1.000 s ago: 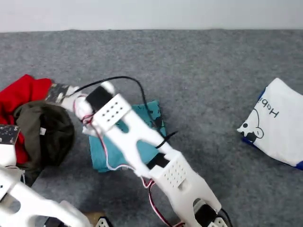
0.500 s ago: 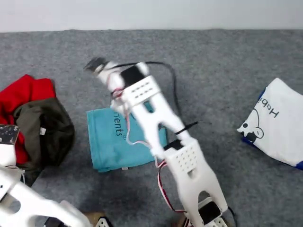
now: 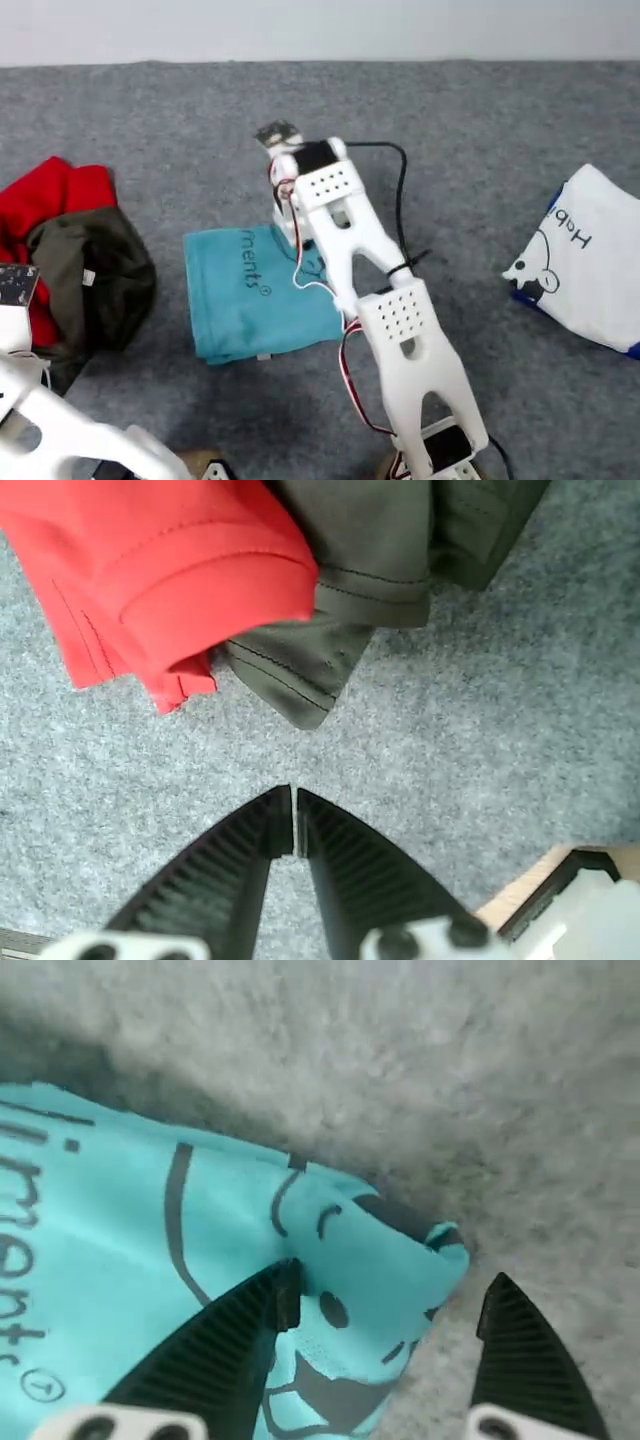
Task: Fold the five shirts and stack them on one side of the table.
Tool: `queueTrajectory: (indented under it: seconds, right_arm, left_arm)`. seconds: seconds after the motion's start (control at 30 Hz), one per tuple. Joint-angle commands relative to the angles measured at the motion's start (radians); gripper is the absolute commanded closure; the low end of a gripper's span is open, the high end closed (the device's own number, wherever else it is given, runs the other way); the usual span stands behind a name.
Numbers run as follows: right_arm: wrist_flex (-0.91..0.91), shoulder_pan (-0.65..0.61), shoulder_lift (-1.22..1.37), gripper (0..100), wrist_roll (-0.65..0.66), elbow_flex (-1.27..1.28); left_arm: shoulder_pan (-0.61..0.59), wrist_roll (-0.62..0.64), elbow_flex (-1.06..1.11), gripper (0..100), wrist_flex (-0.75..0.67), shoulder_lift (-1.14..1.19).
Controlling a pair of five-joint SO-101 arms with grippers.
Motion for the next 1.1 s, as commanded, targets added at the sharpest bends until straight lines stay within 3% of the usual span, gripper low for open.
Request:
queueTrajectory:
  seconds: [0.0,0.2,0.53,0.87,1.07]
  right_arm:
    - [0.025,0.008,0.012,71.7,-0.009,-0.046]
    - [0.074,0.039,0.018,98.5,0.0,-0.046]
    - [0.097,0.242,-0.035,99.0,0.104,0.0]
    - [0.084,0.452,-0.116,99.0,0.594,0.048]
    - [-0.073,0.441,-0.116,99.0,0.898,-0.072]
  left_arm:
    - [-0.003,-0.011,-0.005,98,-0.011,-0.02]
    - [-0.005,-0.011,-0.005,98,-0.009,-0.02]
    - [-0.006,-0.011,-0.005,98,-0.009,-0.02]
    - [-0.003,-0.011,-0.005,98,-0.012,-0.02]
    - [-0.002,-0.011,-0.005,98,-0.014,-0.02]
